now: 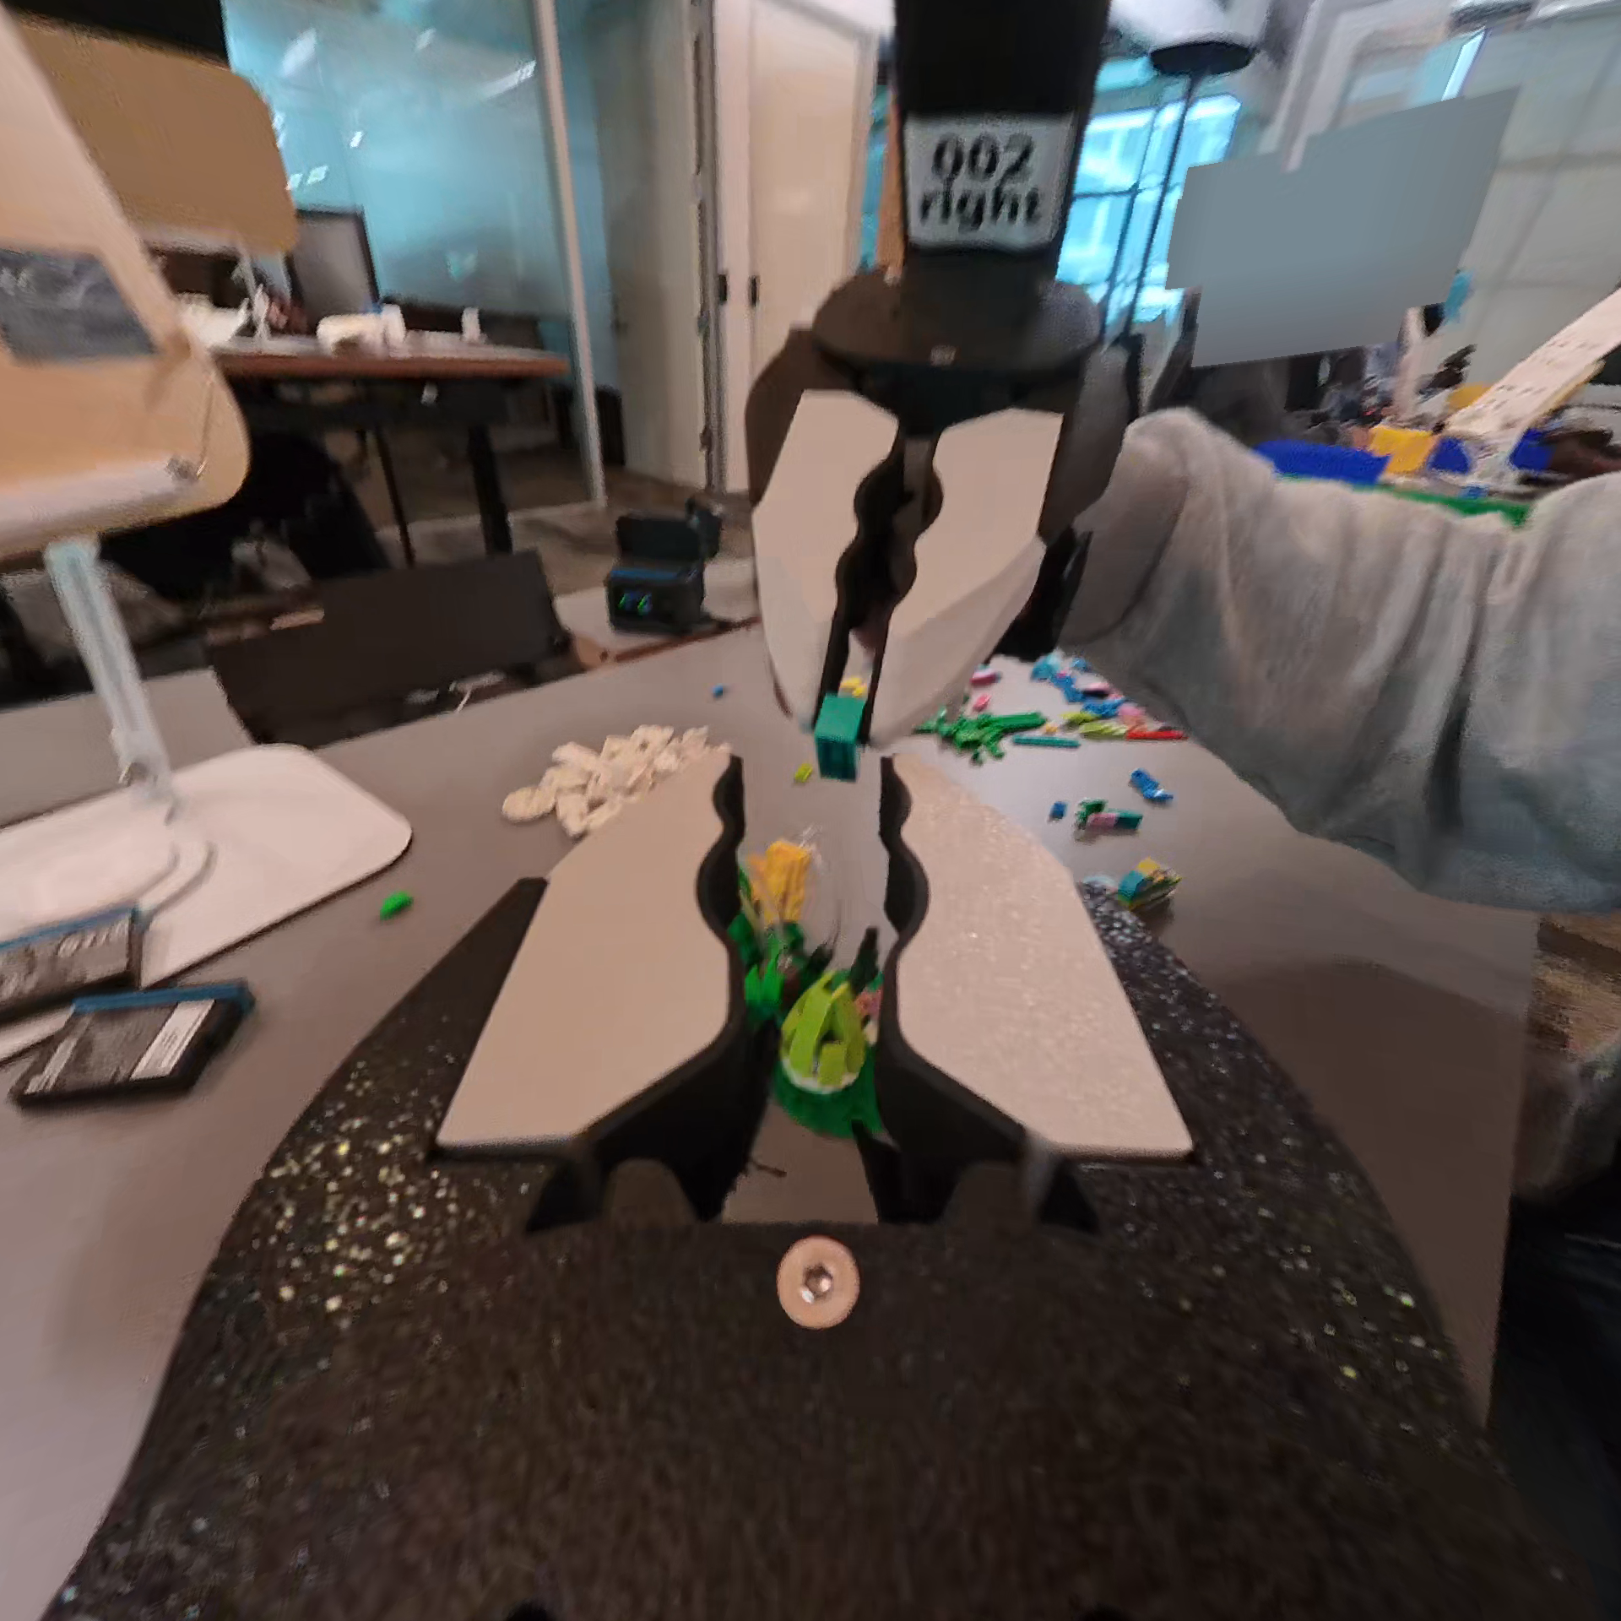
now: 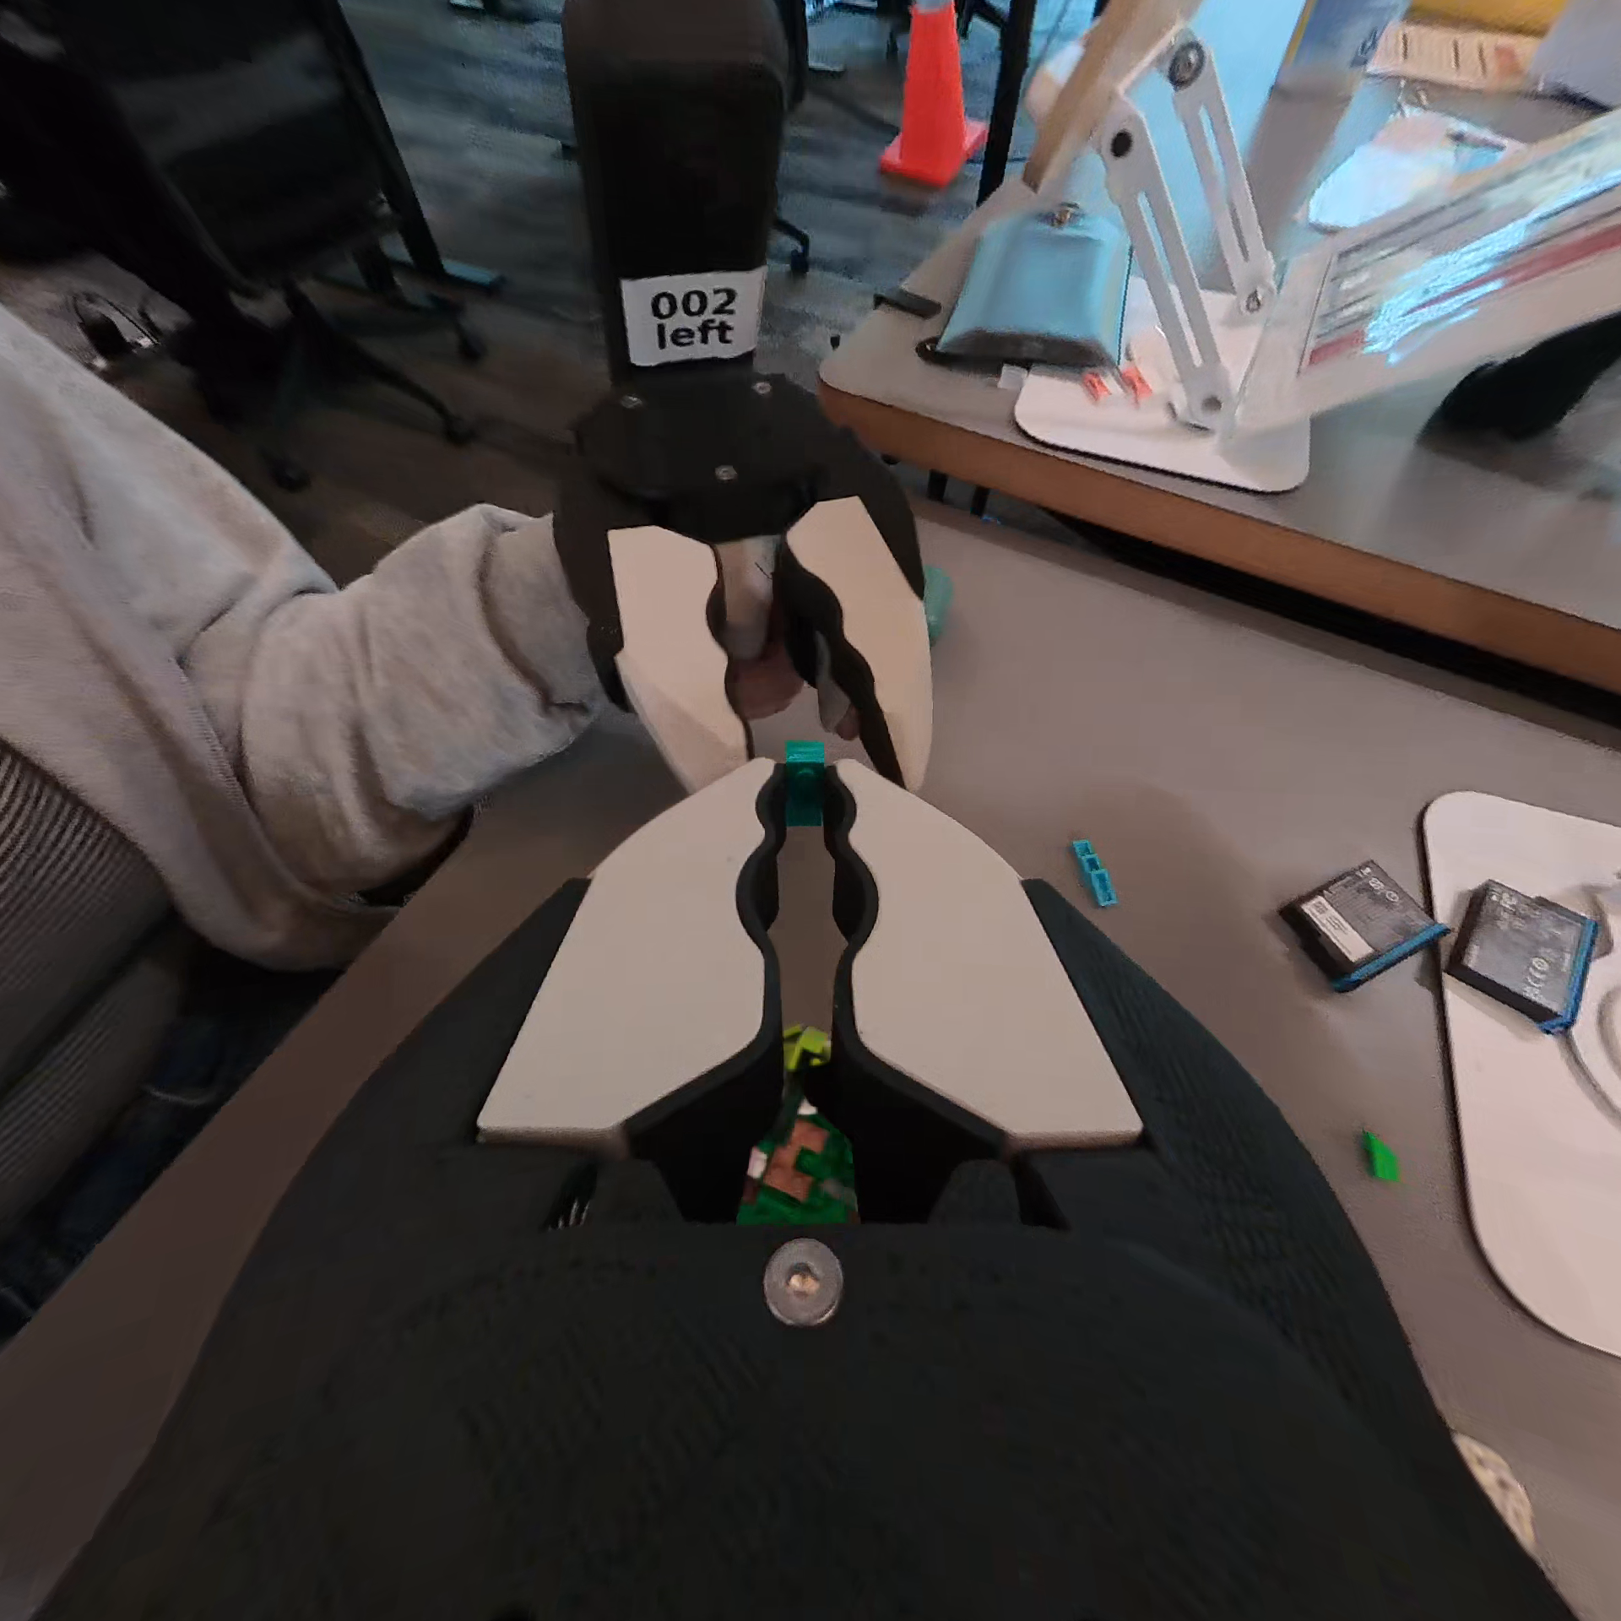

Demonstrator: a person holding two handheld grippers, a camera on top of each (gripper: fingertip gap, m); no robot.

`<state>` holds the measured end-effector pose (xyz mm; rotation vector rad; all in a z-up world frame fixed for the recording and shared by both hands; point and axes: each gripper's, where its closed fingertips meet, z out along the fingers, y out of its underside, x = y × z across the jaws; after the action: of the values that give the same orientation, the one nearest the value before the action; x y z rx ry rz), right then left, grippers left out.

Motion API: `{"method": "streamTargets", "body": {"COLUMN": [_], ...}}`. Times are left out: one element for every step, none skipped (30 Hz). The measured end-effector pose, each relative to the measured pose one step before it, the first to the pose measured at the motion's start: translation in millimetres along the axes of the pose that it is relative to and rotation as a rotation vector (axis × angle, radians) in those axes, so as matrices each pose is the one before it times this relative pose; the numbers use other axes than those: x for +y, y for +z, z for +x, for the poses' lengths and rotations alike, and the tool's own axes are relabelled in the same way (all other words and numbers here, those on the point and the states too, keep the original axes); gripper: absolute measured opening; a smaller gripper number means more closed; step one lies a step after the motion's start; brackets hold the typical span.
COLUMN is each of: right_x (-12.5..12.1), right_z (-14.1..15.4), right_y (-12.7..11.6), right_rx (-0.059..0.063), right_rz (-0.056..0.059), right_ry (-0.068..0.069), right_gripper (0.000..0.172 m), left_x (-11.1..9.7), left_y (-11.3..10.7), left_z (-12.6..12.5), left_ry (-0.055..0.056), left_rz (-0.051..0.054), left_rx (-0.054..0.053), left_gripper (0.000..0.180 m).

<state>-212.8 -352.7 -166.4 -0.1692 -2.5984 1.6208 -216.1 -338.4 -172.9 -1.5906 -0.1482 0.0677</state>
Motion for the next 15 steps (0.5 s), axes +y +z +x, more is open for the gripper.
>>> {"method": "streamTargets", "body": {"right_x": [-0.03, -1.93, -1.48, -1.13, -1.0, -0.72, -0.53, -0.63, -0.38, -0.48, -1.51, -2.71, -3.15, -2.36, -1.0], "right_z": [-4.56, -3.35, -2.12, -1.31, -0.25, 0.0, -0.34, -0.01, -0.6, -1.95, -2.64, -3.44, -3.15, -1.95, -0.58], "right_y": [-2.84, -3.21, -3.09, -2.5, -1.73, -1.28, -0.99, -0.8, -0.75, -0.8, -0.95, -1.08, -0.96, -0.51, -0.3], "right_rx": [0.005, 0.0038, 0.0024, 0.0017, 0.0043, 0.0026, -0.0036, -0.003, -0.0089, -0.0215, -0.03, -0.0397, -0.0423, -0.0364, -0.0271], "right_rz": [0.011, 0.0191, 0.0122, 0.0101, 0.0097, 0.0081, 0.007, 0.0092, 0.0083, 0.0084, 0.0163, 0.0253, 0.0288, 0.025, 0.0168], "right_ry": [-0.0046, 0.0015, 0.0034, 0.0022, 0.002, 0.0031, 0.0071, 0.0096, 0.0126, 0.0185, 0.0234, 0.03, 0.0362, 0.0342, 0.027], "right_gripper": [0.006, 0.006, 0.006, 0.006, 0.006, 0.006, 0.006, 0.006, 0.006, 0.006, 0.006, 0.006, 0.006, 0.006, 0.006], "left_x": [-4.5, -2.28, -2.01, -1.6, -1.66, -0.98, -0.83, -0.92, -0.5, -1.14, -2.47, -3.86, -3.61, -2.09, -0.27], "left_y": [1.64, 1.65, 1.18, 1.2, 1.11, 1.05, 0.79, 0.63, 0.49, 0.14, -0.1, -0.26, -0.07, -0.05, -0.06], "left_z": [6.33, 3.07, 3.11, 2.41, 1.33, 1.27, 0.07, -0.01, 1.45, 2.53, 3.21, 4.03, 2.94, 1.44, 0.34], "left_ry": [0.013, 0.0066, 0.0053, 0.0072, 0.0087, 0.0094, 0.0098, 0.0061, -0.0001, -0.0088, -0.0154, -0.0162, -0.0152, -0.0143, -0.0131], "left_rz": [0.0197, 0.0096, 0.0089, 0.0088, 0.0099, 0.0062, 0.0064, 0.0063, 0.004, 0.0072, 0.0174, 0.0278, 0.0271, 0.0201, 0.0104], "left_rx": [0.0296, 0.0106, 0.0153, 0.0104, 0.0039, 0.0038, -0.0019, 0.0001, 0.0132, 0.0248, 0.0311, 0.0351, 0.0283, 0.0181, 0.0124], "left_gripper": [0.026, 0.024, 0.018, 0.014, 0.011, 0.009, 0.009, 0.009, 0.008, 0.008, 0.008, 0.008, 0.008, 0.008, 0.008]}}
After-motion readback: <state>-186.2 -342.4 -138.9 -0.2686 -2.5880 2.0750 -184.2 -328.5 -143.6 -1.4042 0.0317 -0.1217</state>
